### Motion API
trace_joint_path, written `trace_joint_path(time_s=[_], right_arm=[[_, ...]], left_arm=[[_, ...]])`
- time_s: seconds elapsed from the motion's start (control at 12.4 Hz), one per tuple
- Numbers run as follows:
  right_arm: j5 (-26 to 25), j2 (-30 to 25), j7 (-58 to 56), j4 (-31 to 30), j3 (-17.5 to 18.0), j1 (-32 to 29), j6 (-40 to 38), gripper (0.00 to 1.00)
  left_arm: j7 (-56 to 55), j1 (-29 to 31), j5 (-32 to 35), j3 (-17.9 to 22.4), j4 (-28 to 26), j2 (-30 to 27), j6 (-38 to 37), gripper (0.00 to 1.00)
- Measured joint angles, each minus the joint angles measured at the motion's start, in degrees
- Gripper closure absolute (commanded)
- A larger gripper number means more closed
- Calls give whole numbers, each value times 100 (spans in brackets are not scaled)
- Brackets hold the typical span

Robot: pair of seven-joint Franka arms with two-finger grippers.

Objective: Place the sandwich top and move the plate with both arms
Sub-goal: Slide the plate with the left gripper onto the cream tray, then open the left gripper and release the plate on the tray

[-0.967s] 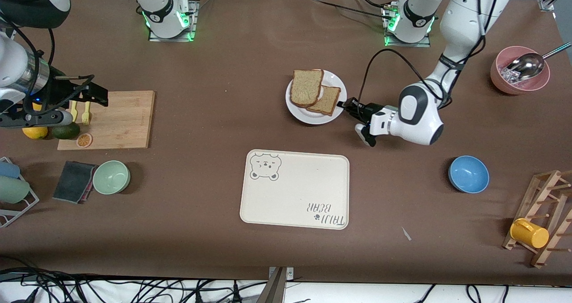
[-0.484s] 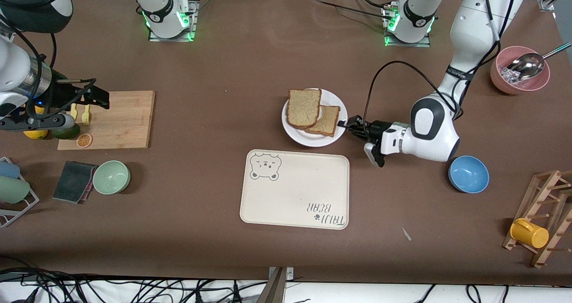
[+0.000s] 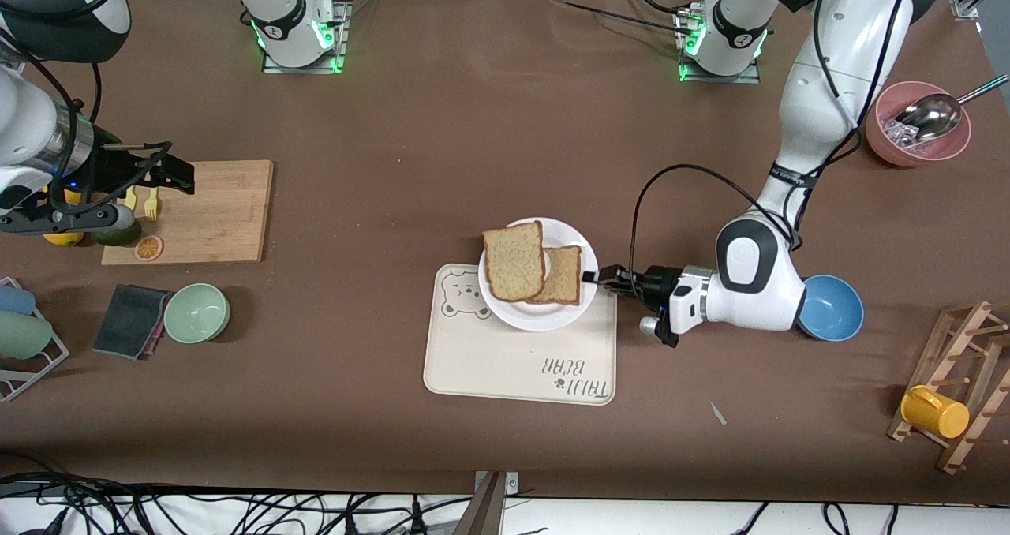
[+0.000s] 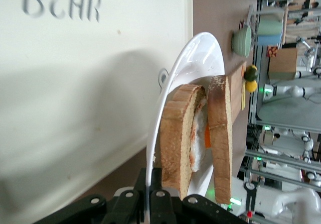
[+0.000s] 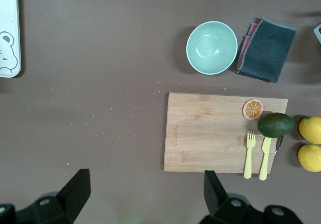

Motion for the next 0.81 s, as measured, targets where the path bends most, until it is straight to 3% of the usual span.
trace_joint_path(time_s=[0.24,0.48,0.81], right_arm=[[-1,6,0,-1,-1,0,2,0],[-2,9,0,-1,-2,-1,3,0],[-3,10,0,-1,-2,0,3,0]], left_arm=[[-110,-18,-243,2,469,420,423,100],[-110,-172,-396,-2,572,662,926,100],[-103,-240,-396,-1,611,773,989,100]])
